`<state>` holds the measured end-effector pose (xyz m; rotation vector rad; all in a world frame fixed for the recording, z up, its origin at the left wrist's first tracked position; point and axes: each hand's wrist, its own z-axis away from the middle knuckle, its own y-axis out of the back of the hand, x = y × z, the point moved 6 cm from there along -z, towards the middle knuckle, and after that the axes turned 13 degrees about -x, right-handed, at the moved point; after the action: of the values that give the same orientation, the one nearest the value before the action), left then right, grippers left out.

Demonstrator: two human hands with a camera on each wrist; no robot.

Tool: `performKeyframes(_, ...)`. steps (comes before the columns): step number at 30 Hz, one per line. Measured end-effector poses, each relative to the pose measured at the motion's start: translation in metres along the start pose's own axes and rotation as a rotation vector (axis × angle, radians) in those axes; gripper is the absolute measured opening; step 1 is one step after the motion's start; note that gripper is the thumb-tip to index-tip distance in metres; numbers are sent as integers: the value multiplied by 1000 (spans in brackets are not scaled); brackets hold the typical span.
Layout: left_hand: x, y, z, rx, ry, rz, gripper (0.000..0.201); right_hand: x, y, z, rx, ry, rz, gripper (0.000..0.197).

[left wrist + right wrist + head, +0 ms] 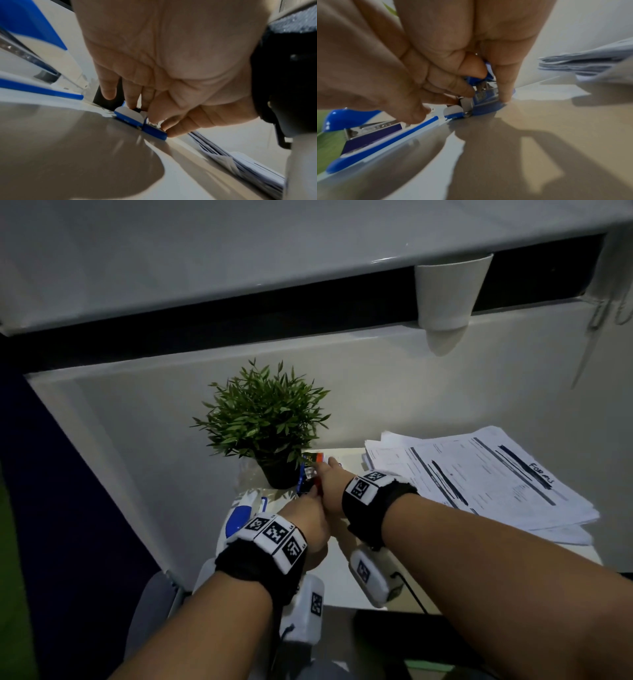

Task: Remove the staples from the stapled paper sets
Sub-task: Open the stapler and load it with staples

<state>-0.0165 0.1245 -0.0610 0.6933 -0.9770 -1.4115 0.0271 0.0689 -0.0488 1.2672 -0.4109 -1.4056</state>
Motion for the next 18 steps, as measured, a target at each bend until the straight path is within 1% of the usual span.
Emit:
performKeyframes(2, -3, 0, 5, 3, -31, 23, 53, -3, 3, 8, -4, 75, -66, 68)
performKeyframes(4, -13, 4, 18, 73, -56, 95, 49, 5, 17, 23, 72, 117, -60, 64)
performKeyframes(5, -23, 7, 28, 114, -52, 142, 53, 12, 24, 35, 92, 115, -32, 63)
performKeyframes(7, -47, 19, 56, 248, 5, 201, 62, 36, 41, 61, 146, 82, 39, 60)
performKeyframes(9, -71, 32, 81, 432, 119, 191, 58, 65, 52, 90, 146, 23, 54, 51)
performKeyframes(10, -82, 34, 88, 459, 204, 167, 55, 78, 54, 103, 120, -19, 78, 47)
performKeyframes(11, -90, 32, 88, 410, 288, 136, 54, 90, 52, 112, 76, -68, 107, 45)
performKeyframes(13, -97, 23, 79, 249, 380, 126, 47, 105, 42, 121, -24, -151, 178, 42)
performKeyframes(14, -97, 18, 73, 196, 394, 118, 40, 106, 35, 124, -79, -180, 228, 40)
performKeyframes(16, -92, 15, 66, 136, 391, 66, 30, 109, 17, 118, -179, -195, 321, 36)
performKeyframes(18, -85, 14, 65, 97, 381, -4, 24, 110, 3, 112, -233, -180, 395, 30)
